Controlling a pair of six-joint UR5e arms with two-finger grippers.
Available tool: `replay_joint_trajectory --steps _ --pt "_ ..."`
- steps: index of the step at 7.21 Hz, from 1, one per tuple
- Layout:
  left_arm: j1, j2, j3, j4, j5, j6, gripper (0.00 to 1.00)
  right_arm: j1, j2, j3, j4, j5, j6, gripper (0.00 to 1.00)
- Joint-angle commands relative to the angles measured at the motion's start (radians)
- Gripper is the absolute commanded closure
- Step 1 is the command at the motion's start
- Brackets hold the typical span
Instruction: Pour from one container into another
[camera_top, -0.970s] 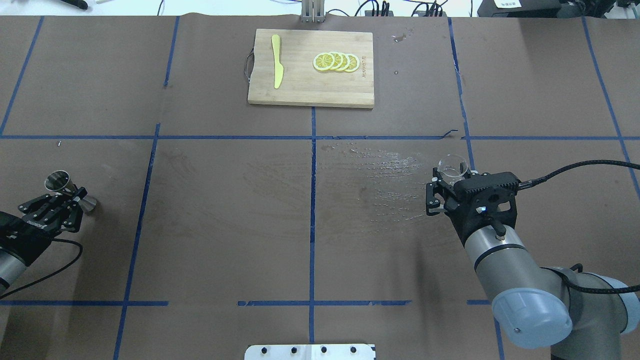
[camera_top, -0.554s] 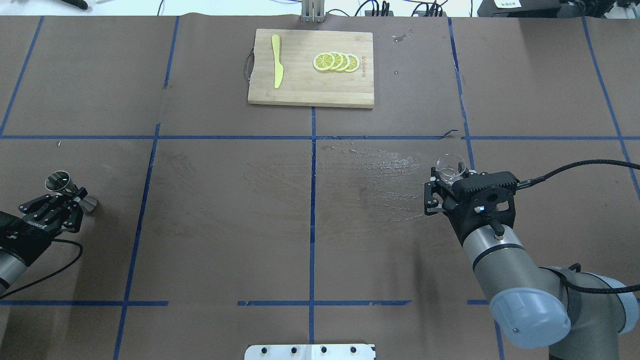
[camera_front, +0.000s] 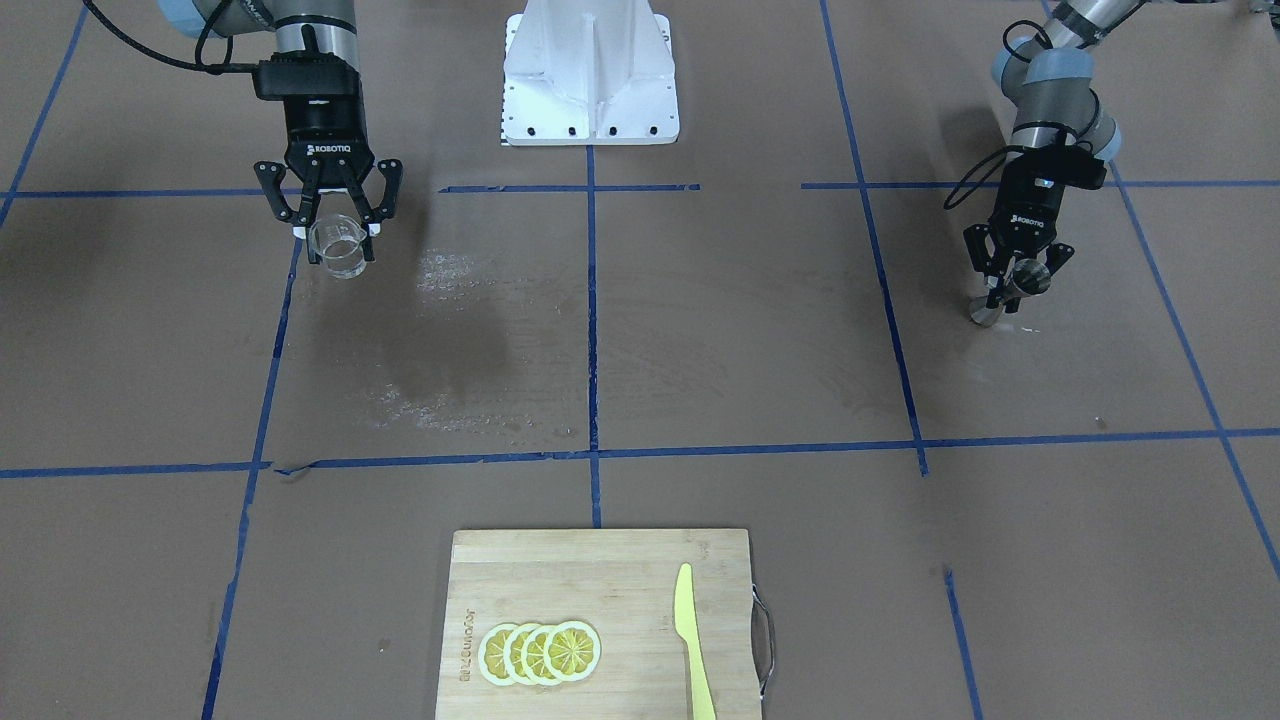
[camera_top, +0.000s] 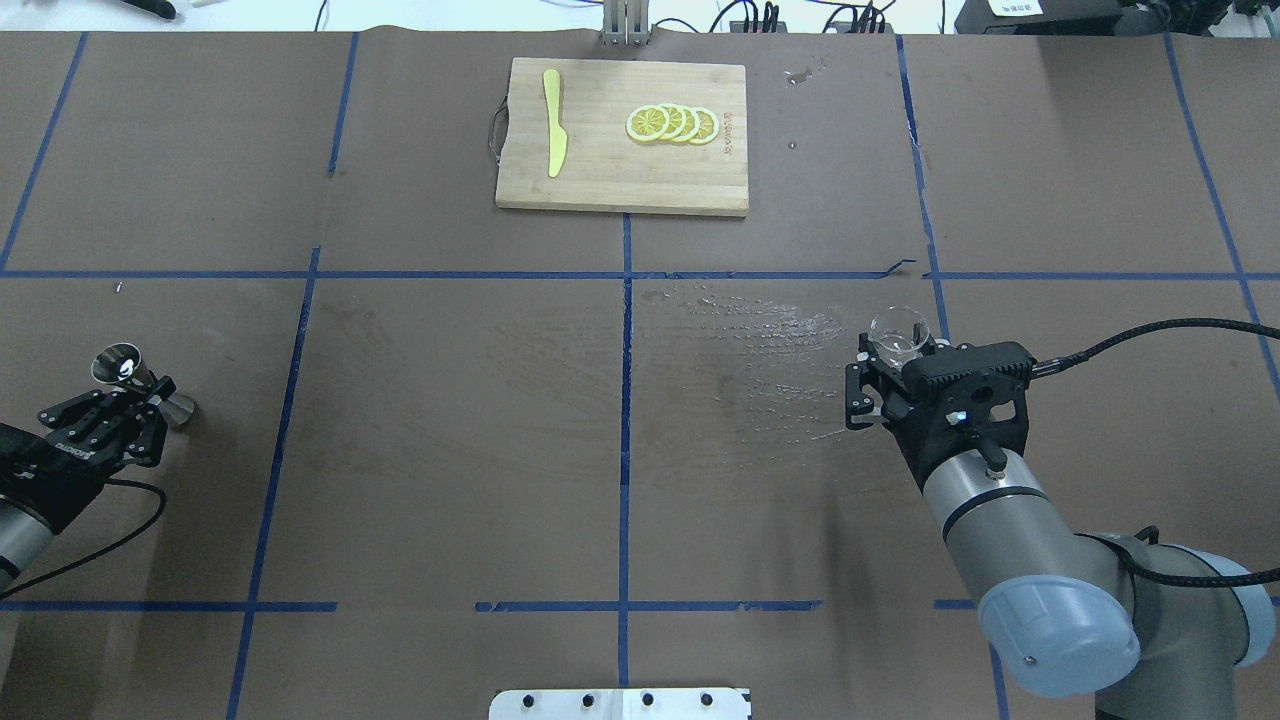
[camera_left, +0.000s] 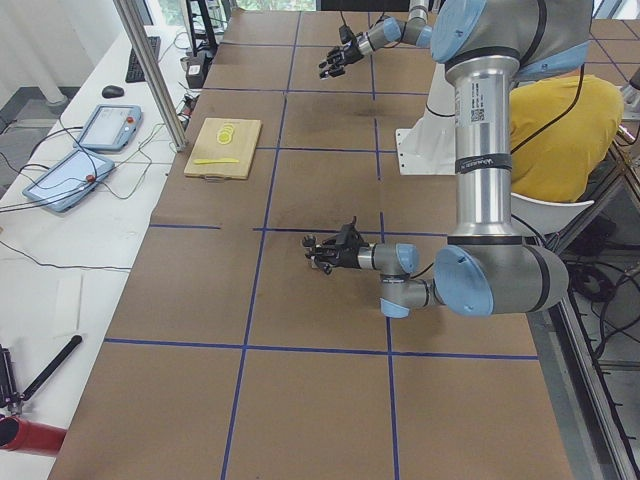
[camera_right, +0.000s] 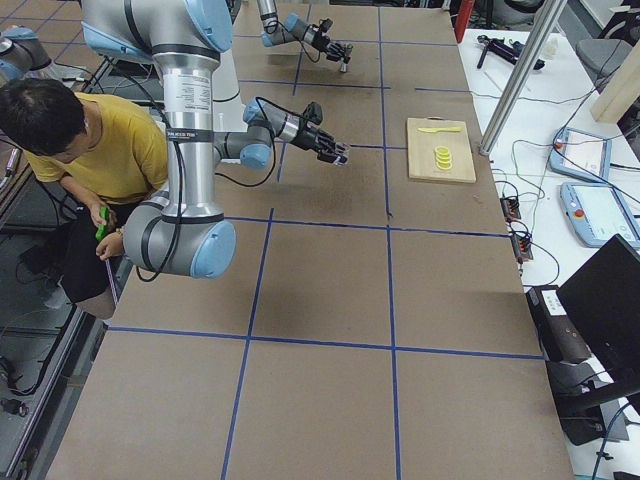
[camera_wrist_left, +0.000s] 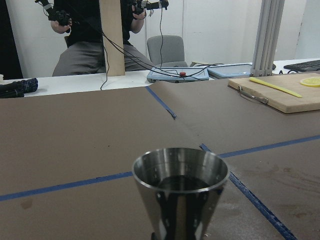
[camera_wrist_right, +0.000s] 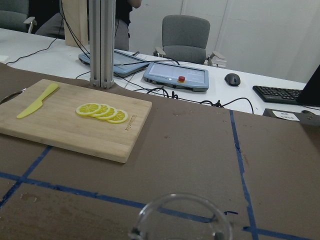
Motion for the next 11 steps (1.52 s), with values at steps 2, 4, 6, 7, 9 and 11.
replay_joint_trajectory --steps 2,4,6,7,9,11 --pt "0.002 0.001 -0.001 -0.002 0.000 0.000 0.67 0.000 0.000 0.003 0.000 0.000 0.000 0.96" --pt "0.002 0.001 -0.001 -0.002 0.000 -0.002 0.65 0.000 0.000 0.008 0.000 0.000 0.000 0.96" --pt "0.002 0.001 -0.001 -0.003 0.000 -0.002 0.62 0.000 0.000 0.008 0.000 0.000 0.000 0.96" --pt "0.002 0.001 -0.001 -0.003 0.000 -0.002 0.60 0.000 0.000 0.008 0.000 0.000 0.000 0.96" --pt "0.002 0.003 -0.003 -0.006 0.000 -0.008 0.30 0.000 0.002 0.008 0.000 0.000 0.000 0.96" --pt "0.002 0.015 -0.015 -0.011 -0.047 -0.009 0.00 0.000 0.015 0.003 0.000 0.000 0.000 0.96"
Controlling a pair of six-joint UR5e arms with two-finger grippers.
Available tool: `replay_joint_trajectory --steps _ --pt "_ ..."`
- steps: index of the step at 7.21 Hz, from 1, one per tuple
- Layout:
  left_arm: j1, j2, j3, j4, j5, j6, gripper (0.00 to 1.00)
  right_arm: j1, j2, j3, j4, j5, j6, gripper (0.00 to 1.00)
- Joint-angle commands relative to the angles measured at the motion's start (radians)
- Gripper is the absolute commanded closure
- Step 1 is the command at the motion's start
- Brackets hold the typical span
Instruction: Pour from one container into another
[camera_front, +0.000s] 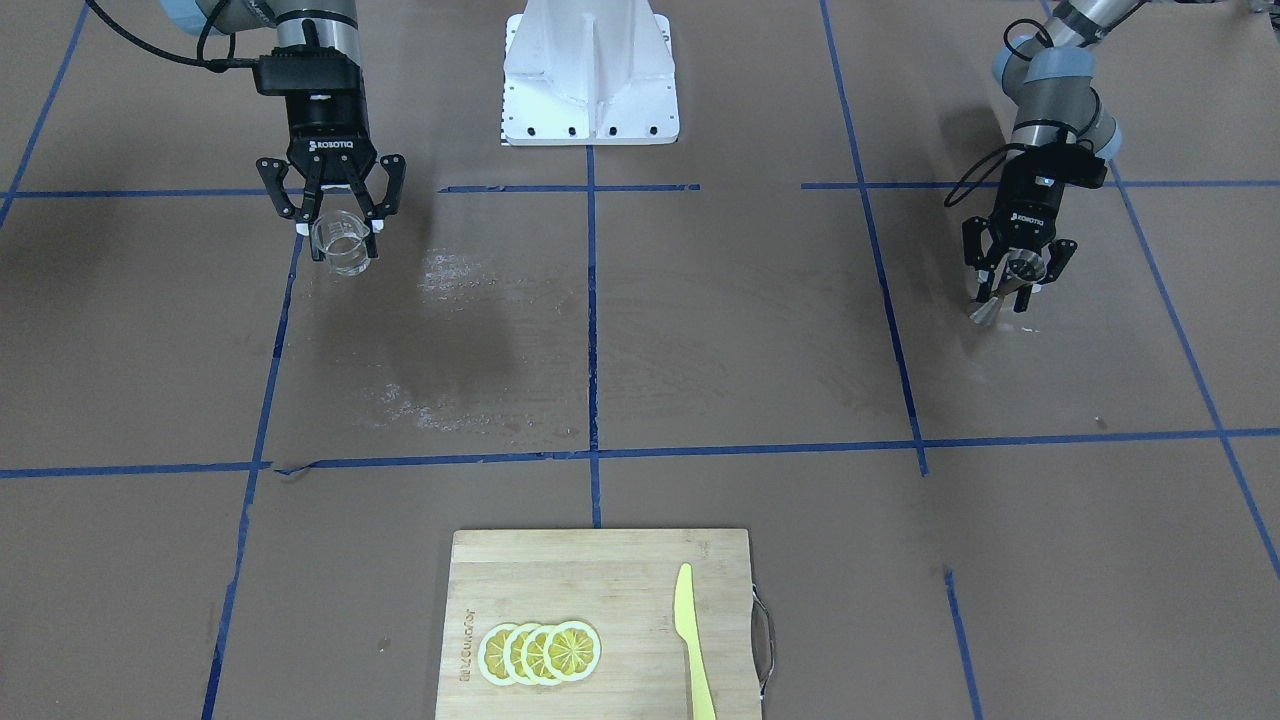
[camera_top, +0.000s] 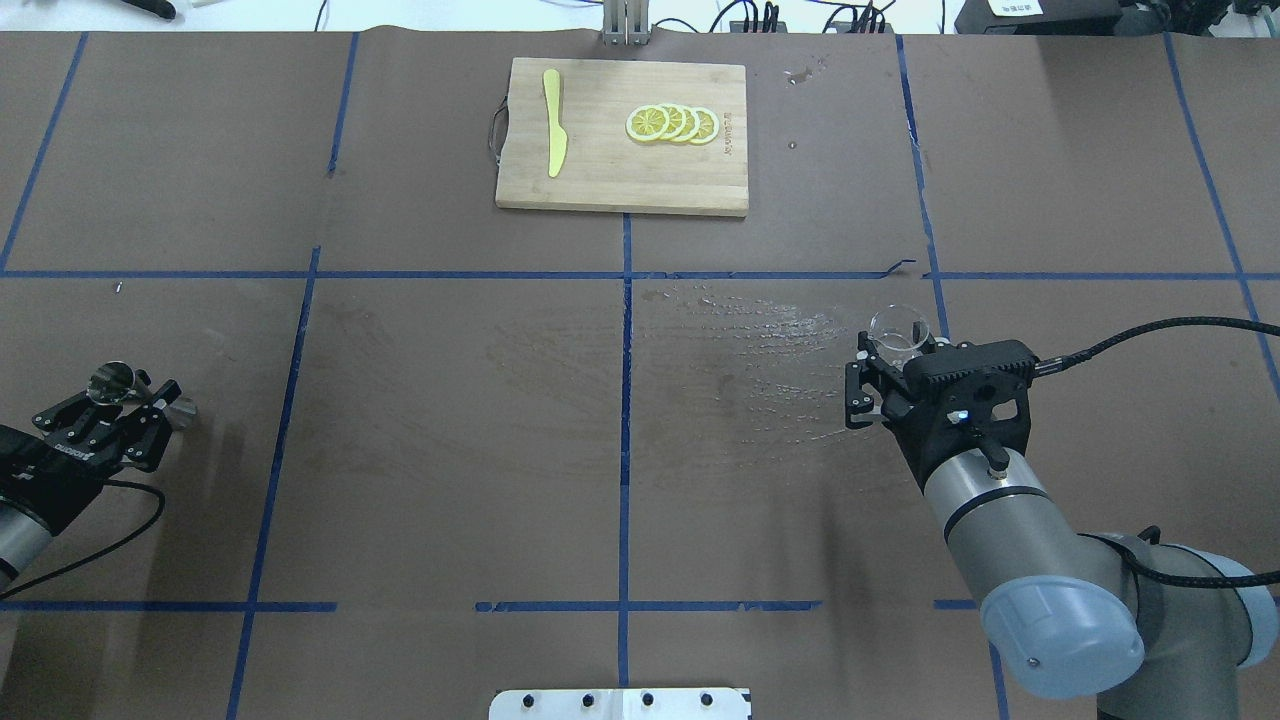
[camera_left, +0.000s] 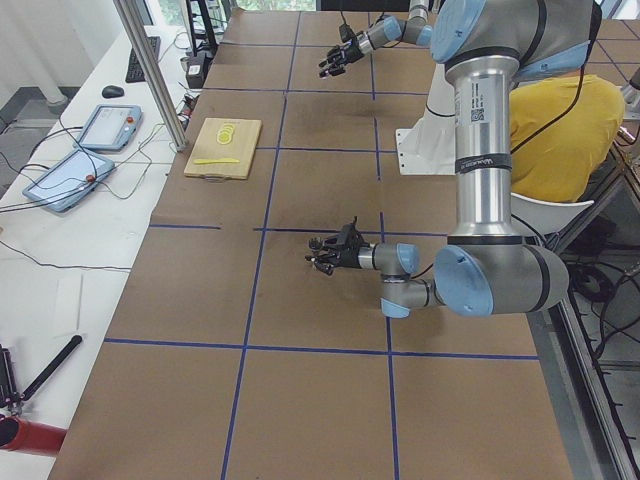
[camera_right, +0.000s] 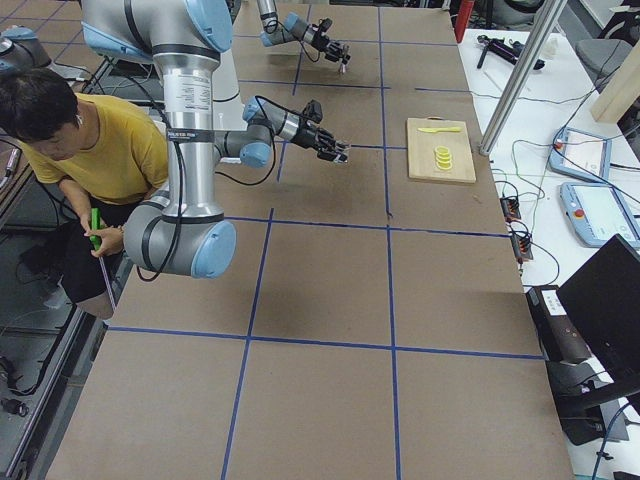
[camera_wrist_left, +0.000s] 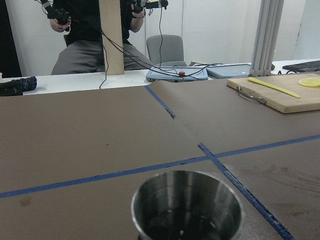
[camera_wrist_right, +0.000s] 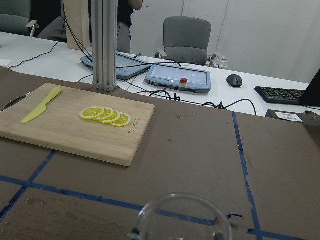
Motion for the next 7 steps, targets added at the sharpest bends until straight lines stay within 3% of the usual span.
replay_joint_trajectory --steps 1,2,6,7 --pt "0.000 0.038 -0.041 0.002 -0.067 -0.001 0.00 0.000 0.005 -0.002 0.000 0.000 0.000 0.96" --pt "0.000 0.087 -0.075 0.008 -0.132 -0.001 0.00 0.000 0.005 -0.006 0.000 0.000 0.000 0.96" --pt "-0.017 0.326 -0.287 0.106 -0.557 -0.028 0.00 0.000 0.005 -0.011 -0.002 0.000 0.000 0.95" --pt "-0.038 0.392 -0.296 0.106 -0.622 -0.051 0.00 0.000 0.002 -0.012 -0.002 0.000 0.000 0.95"
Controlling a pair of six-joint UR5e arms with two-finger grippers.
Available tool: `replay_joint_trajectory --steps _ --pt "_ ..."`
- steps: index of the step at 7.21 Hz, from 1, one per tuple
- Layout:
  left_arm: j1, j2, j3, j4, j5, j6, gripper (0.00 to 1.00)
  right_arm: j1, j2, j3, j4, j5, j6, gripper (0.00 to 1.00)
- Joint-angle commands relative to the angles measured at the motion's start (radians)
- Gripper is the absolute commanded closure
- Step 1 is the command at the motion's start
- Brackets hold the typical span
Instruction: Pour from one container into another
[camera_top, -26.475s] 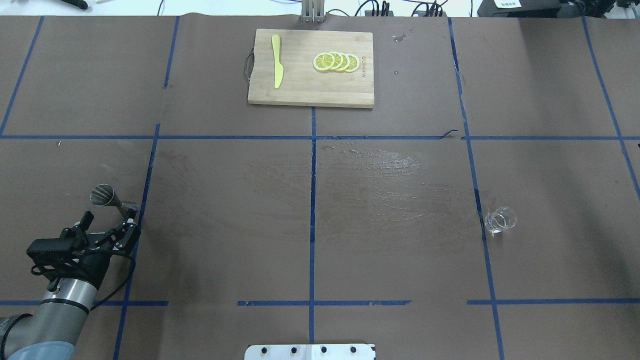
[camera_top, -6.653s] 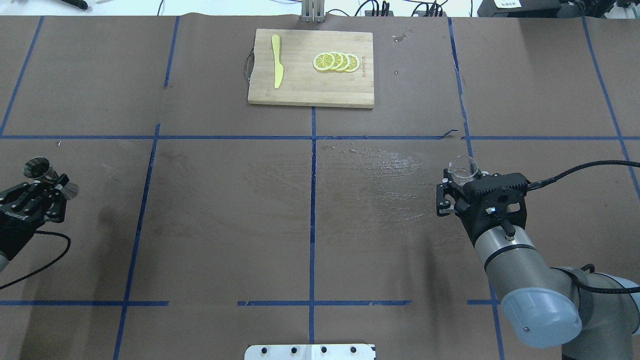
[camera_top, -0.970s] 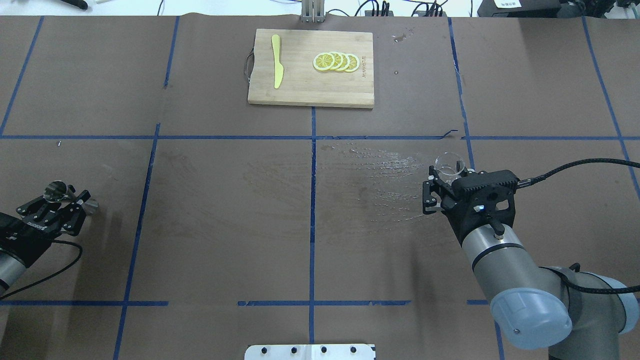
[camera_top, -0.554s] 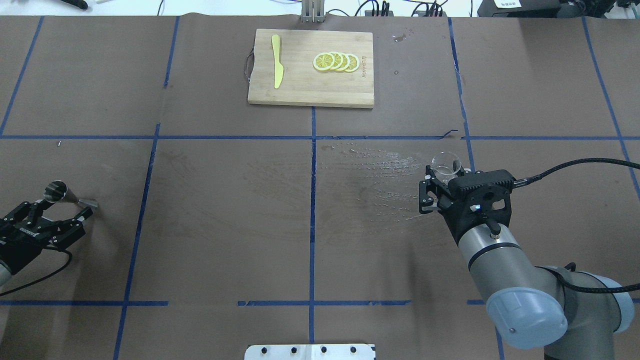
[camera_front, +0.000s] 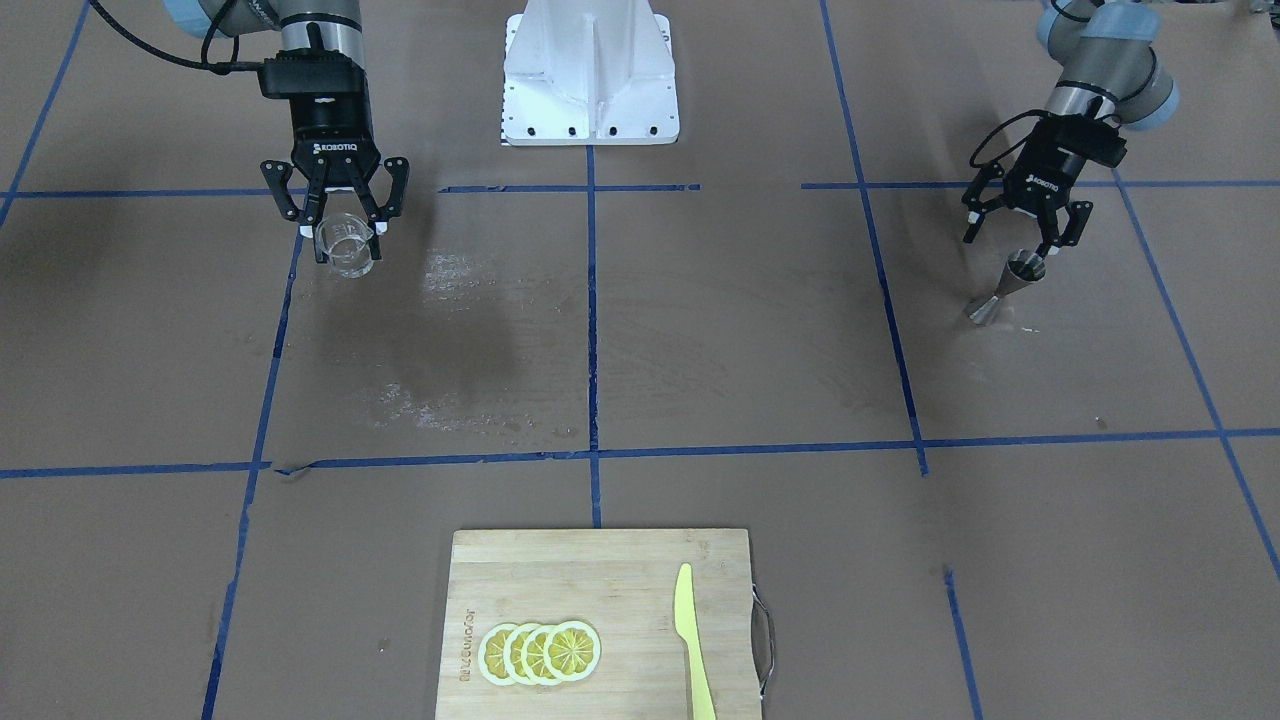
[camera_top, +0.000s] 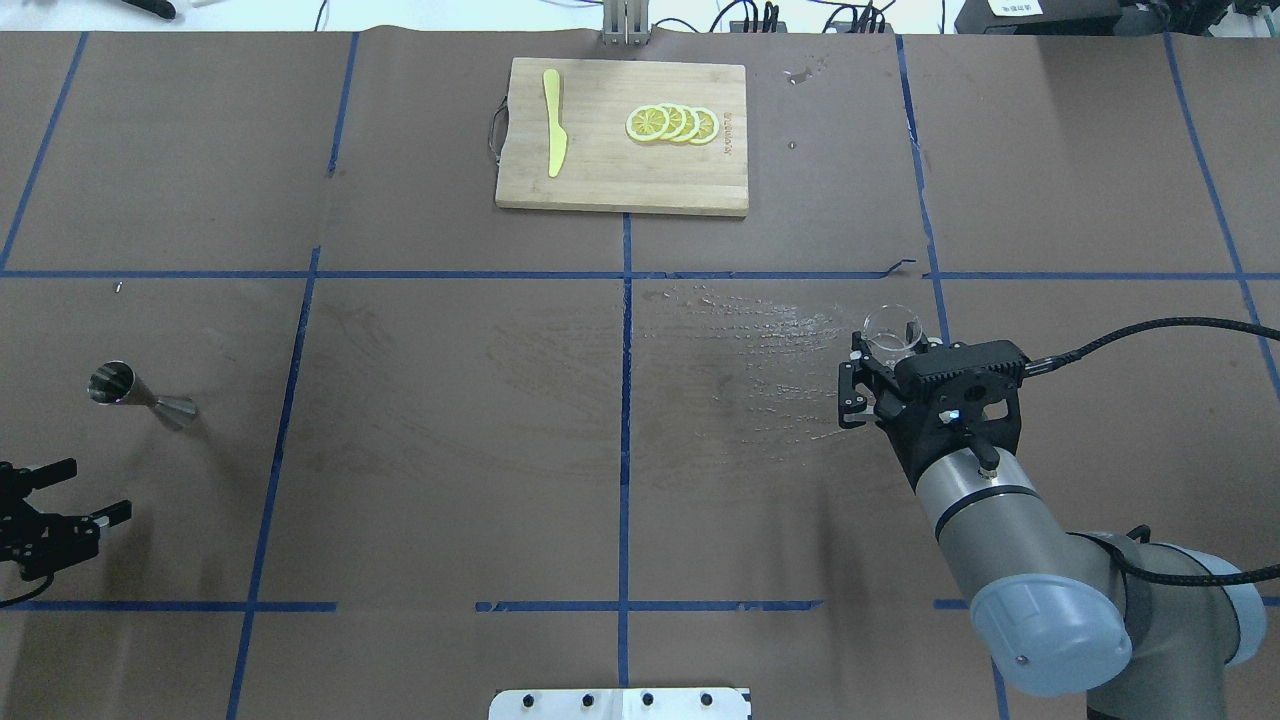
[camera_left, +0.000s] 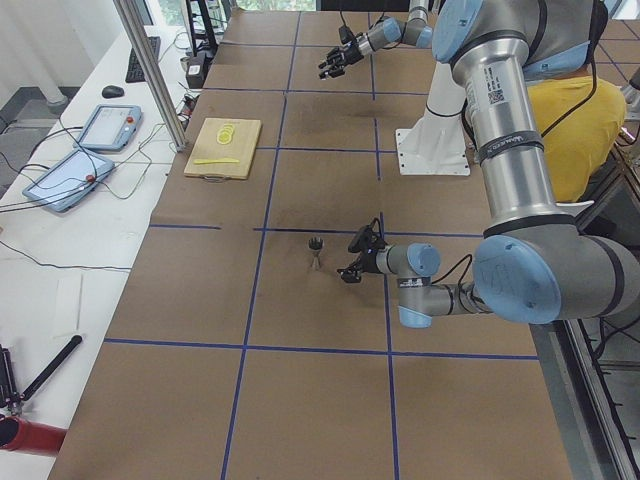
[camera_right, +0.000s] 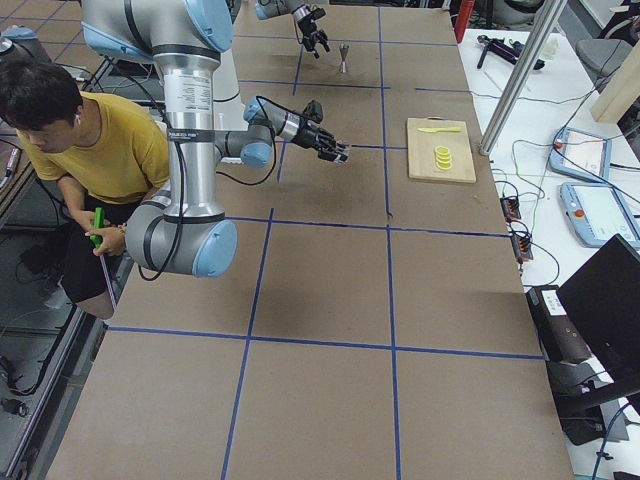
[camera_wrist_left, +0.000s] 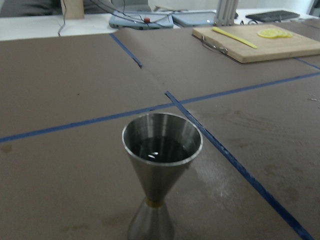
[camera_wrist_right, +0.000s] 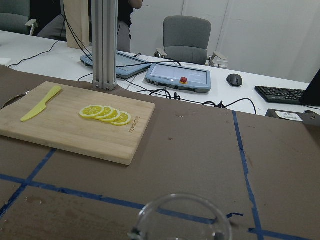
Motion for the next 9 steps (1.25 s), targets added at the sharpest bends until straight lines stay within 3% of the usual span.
replay_joint_trajectory --steps 1,2,3,4,5,6,8,9 --pt "-0.070 0.114 -0.006 0.019 -0.118 -0.020 0.00 0.000 -0.008 -0.017 0.001 -0.002 0.002 0.95" --pt "-0.133 0.100 0.063 0.033 -0.169 -0.011 0.00 0.001 -0.017 -0.037 0.001 -0.006 0.043 0.95" --pt "-0.304 0.055 0.091 0.098 -0.338 0.020 0.00 0.003 -0.023 -0.055 0.003 -0.014 0.086 0.95" --pt "-0.530 0.003 0.093 0.202 -0.490 0.187 0.00 0.003 -0.066 -0.054 0.004 -0.034 0.096 0.95" --pt "-0.747 -0.103 0.091 0.390 -0.602 0.407 0.00 -0.002 -0.120 -0.083 0.096 -0.040 0.145 0.95" --pt "-0.896 -0.172 0.090 0.561 -0.682 0.545 0.00 -0.003 -0.166 -0.159 0.274 -0.055 0.145 0.95" --pt "-1.087 -0.327 0.079 0.843 -0.825 0.696 0.00 -0.050 -0.198 -0.317 0.503 -0.165 0.147 0.94" --pt "-1.130 -0.350 0.074 0.890 -0.856 0.731 0.00 -0.061 -0.198 -0.356 0.562 -0.172 0.150 0.91"
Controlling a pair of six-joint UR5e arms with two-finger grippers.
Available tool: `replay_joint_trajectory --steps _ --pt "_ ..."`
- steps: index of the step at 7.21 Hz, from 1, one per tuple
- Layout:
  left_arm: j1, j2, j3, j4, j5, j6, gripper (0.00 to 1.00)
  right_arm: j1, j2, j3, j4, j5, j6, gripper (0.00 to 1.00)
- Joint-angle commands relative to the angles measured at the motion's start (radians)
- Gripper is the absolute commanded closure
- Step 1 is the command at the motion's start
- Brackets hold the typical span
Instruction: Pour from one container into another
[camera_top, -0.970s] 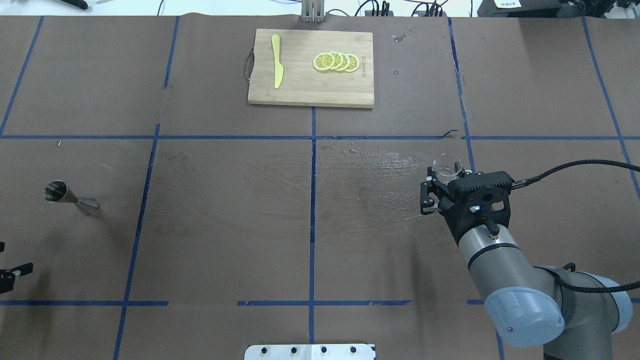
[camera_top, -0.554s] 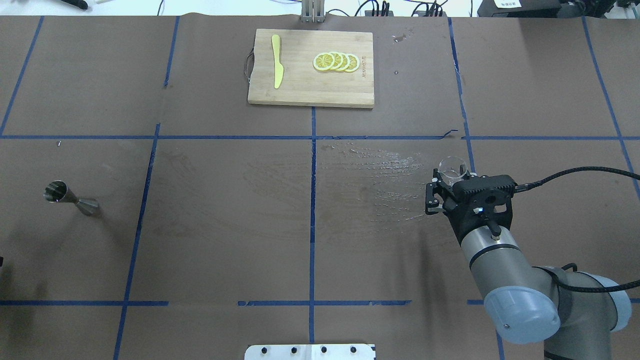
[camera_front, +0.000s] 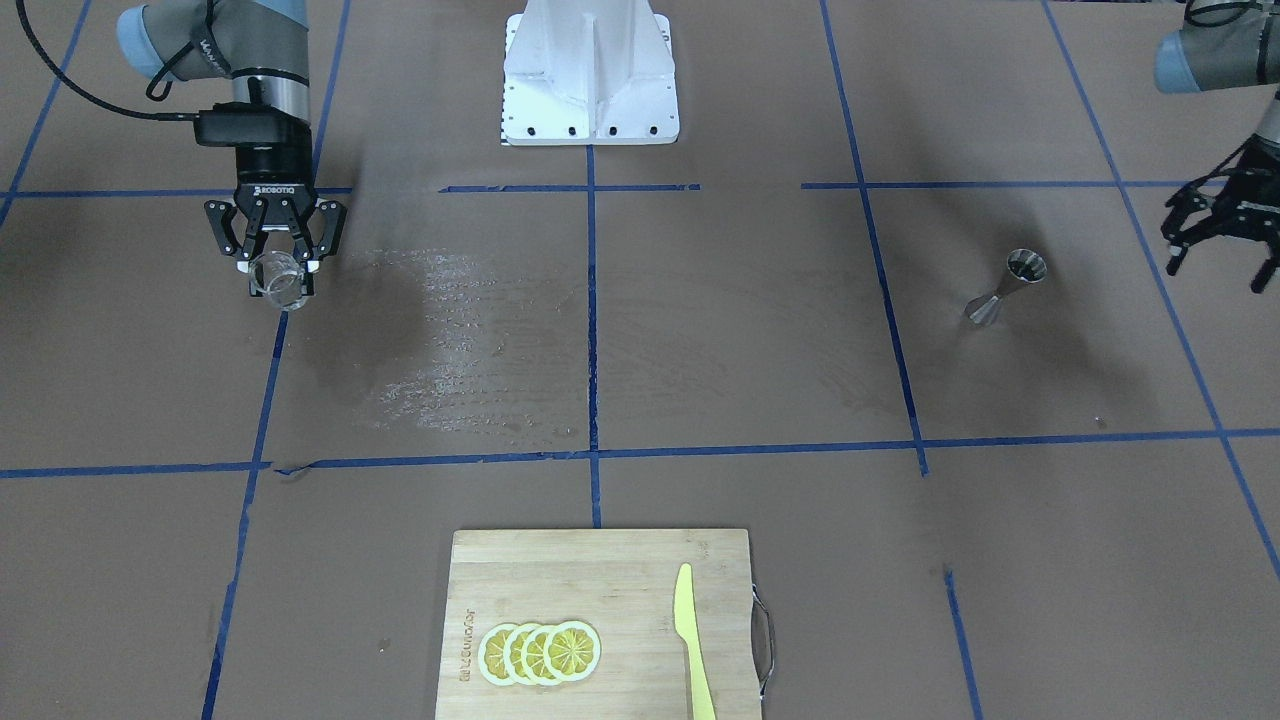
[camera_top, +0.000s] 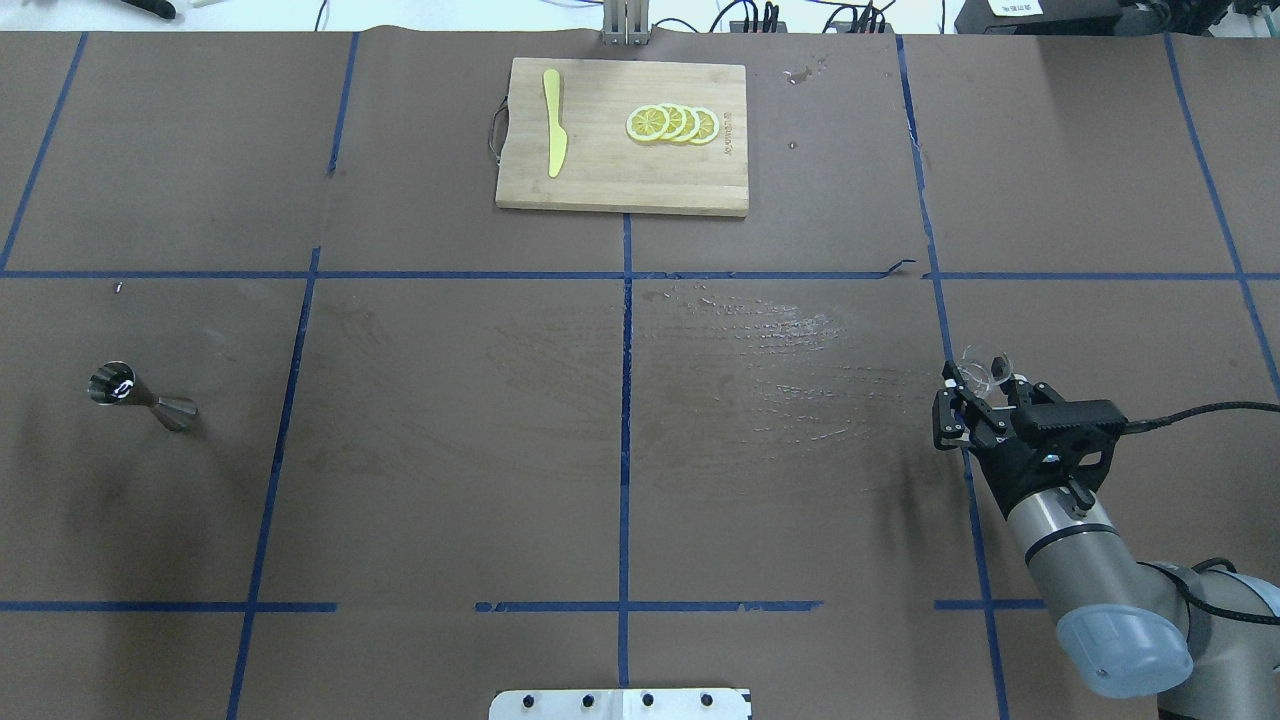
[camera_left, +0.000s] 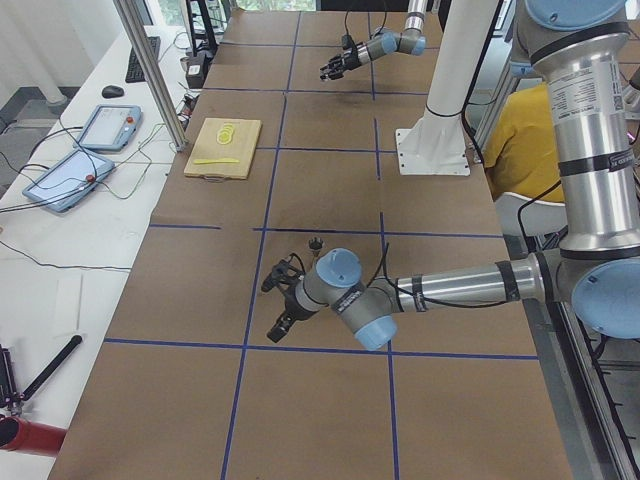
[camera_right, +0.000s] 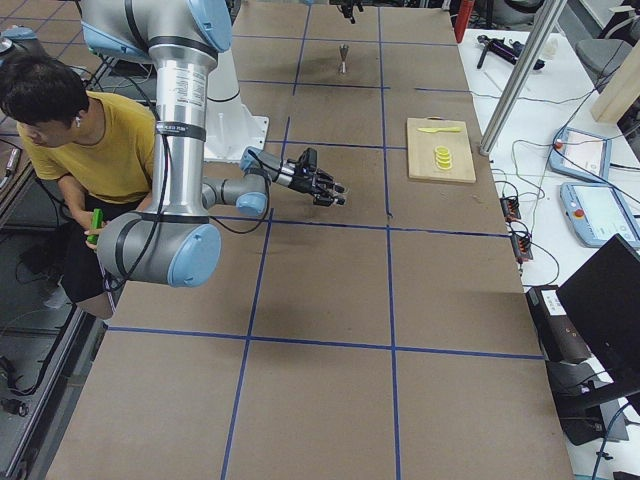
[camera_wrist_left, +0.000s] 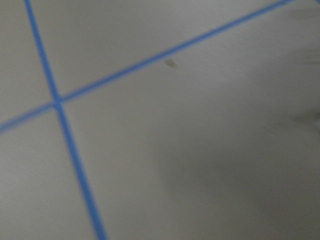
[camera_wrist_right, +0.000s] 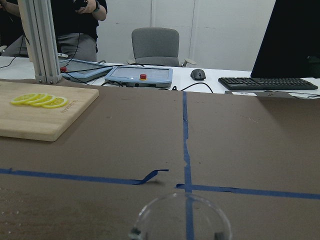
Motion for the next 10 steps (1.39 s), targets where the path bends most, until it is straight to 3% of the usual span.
replay_joint_trajectory --steps 1,2,3,6,9,10 --pt "-0.129 -0.046 -0.016 0.110 -0.087 0.049 0.00 -0.044 -0.007 -0.137 0.158 -0.053 0.004 0.87" --pt "-0.153 -0.044 -0.021 0.110 -0.108 0.024 0.00 -0.066 0.001 -0.177 0.216 -0.076 0.004 0.84" --pt "-0.154 -0.043 -0.021 0.108 -0.110 0.021 0.00 -0.074 0.000 -0.185 0.254 -0.078 0.004 0.75" --pt "-0.154 -0.043 -0.030 0.105 -0.110 -0.022 0.00 -0.078 0.000 -0.231 0.258 -0.078 0.004 0.55" --pt "-0.154 -0.041 -0.030 0.101 -0.110 -0.037 0.00 -0.081 -0.002 -0.230 0.258 -0.078 0.004 0.17" --pt "-0.155 -0.041 -0.030 0.099 -0.110 -0.037 0.00 -0.081 0.000 -0.230 0.258 -0.078 0.004 0.17"
